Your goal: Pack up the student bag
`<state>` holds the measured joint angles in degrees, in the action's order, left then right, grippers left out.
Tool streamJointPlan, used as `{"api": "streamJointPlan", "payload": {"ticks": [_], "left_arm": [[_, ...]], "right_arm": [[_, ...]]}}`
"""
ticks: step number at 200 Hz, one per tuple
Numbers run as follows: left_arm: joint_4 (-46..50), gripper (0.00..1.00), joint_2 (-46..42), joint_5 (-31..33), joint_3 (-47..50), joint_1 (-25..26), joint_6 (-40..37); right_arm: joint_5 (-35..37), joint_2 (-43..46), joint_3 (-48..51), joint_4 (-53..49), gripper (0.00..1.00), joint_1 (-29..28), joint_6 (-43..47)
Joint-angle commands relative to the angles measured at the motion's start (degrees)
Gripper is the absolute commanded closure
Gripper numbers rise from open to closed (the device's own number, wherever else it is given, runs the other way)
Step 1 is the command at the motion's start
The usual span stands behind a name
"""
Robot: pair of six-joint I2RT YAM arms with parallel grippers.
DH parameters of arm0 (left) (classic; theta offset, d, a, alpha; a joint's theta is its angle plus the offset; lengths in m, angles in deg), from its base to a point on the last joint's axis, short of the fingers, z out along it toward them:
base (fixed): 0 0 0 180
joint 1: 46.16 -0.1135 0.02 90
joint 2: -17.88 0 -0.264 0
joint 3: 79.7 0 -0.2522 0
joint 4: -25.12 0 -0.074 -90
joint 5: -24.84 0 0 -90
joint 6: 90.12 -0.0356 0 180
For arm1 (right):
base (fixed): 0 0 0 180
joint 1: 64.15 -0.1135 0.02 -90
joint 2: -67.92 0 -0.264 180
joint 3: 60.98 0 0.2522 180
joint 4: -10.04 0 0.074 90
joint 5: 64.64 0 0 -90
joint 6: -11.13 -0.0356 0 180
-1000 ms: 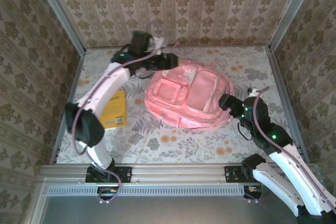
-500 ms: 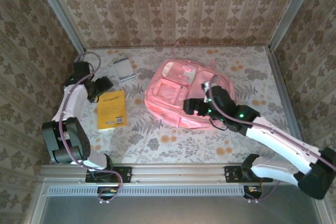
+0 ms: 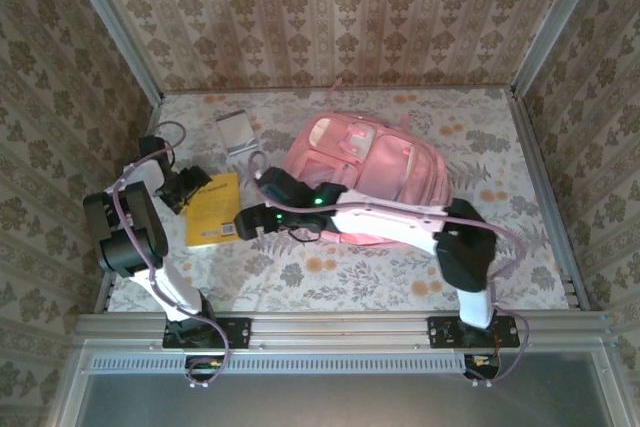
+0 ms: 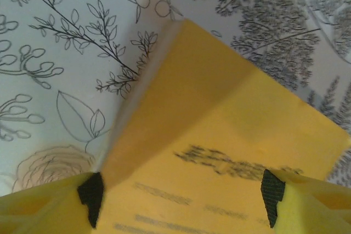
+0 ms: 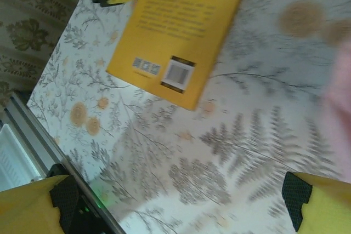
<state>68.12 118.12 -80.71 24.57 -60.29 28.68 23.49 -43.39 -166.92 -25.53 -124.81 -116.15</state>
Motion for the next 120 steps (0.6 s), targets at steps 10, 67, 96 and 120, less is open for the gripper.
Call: {"api": "streamJointPlan", "payload": {"ticks": [10,67,96,120], "left_arm": [[-2.6,0.21,0.3,-9.1,3.3,1.4,4.6],[-9.1,0.23,-2.2,-9.5,13.5,4.2,14.0],[-10.1,0.25,-6.1,-8.4,17.7,6.1,17.3],[-9.7,0.25,-10.3,-7.4,20.4,8.2,19.2]], "right_arm": [[3.1,-9.3,-10.1,-7.4,0.00,0.8,-6.1],[4.0,-21.6,-19.6,-12.5,0.04,5.0,-16.7],[5.0,-22.5,-19.3,-13.2,0.05,5.8,-17.0],[5.9,-22.3,-18.0,-13.8,0.05,6.5,-16.0]]}}
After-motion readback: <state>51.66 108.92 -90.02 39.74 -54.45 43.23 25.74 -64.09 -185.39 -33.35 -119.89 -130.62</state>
